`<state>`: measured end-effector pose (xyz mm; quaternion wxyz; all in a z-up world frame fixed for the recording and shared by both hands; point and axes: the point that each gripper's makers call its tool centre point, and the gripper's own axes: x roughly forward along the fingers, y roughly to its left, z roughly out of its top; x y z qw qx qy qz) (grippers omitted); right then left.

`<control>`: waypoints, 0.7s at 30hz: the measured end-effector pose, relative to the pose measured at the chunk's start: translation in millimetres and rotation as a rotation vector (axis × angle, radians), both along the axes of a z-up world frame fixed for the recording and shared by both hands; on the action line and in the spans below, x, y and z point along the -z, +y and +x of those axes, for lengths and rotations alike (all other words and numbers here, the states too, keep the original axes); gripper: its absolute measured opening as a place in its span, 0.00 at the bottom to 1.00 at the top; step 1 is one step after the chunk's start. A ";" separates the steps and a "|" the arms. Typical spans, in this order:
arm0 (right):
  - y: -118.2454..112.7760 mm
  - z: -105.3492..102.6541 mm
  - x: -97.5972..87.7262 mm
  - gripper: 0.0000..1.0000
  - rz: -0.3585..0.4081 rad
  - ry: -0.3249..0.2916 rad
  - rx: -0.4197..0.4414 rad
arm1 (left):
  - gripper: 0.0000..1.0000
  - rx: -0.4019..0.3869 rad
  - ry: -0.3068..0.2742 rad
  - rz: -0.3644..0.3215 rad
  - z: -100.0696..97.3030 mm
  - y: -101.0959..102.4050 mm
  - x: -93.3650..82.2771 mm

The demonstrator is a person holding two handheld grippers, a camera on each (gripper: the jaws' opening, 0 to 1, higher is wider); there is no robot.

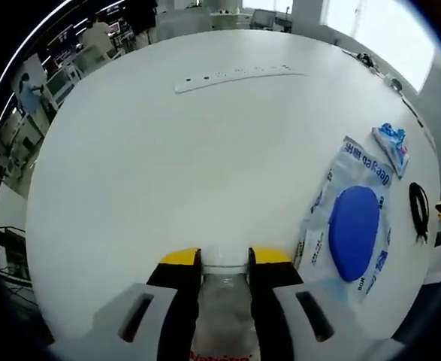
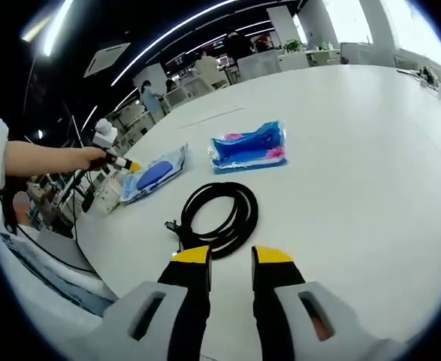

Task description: Arrange the tabletop items into an orderly group along one side of the table until the central work area is clear of visible clutter.

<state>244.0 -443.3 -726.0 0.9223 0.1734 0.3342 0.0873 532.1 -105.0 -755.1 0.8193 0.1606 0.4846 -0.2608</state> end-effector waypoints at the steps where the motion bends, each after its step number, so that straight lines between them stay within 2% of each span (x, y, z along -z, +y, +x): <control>1: -0.9 -0.3 0.3 0.17 -0.002 0.001 0.002 | 0.22 0.010 -0.004 -0.004 -2.9 -0.8 -0.9; 6: -5.9 -4.8 3.8 0.17 0.022 0.007 0.028 | 0.21 0.018 -0.048 -0.045 -9.5 3.1 -14.4; 8: -7.7 -5.6 5.0 0.17 0.029 0.011 0.037 | 0.21 -0.004 -0.078 -0.118 -9.8 3.6 -26.6; 14: -2.9 -0.4 5.6 0.16 0.039 0.008 0.024 | 0.21 -0.112 -0.164 -0.198 -17.8 31.0 -57.3; 19: 7.1 4.2 5.7 0.16 0.040 0.004 -0.021 | 0.21 -0.224 -0.286 -0.281 -27.8 62.6 -97.2; 21: 9.2 5.4 6.4 0.15 0.043 0.005 -0.030 | 0.21 -0.254 -0.317 -0.313 -34.2 71.6 -109.2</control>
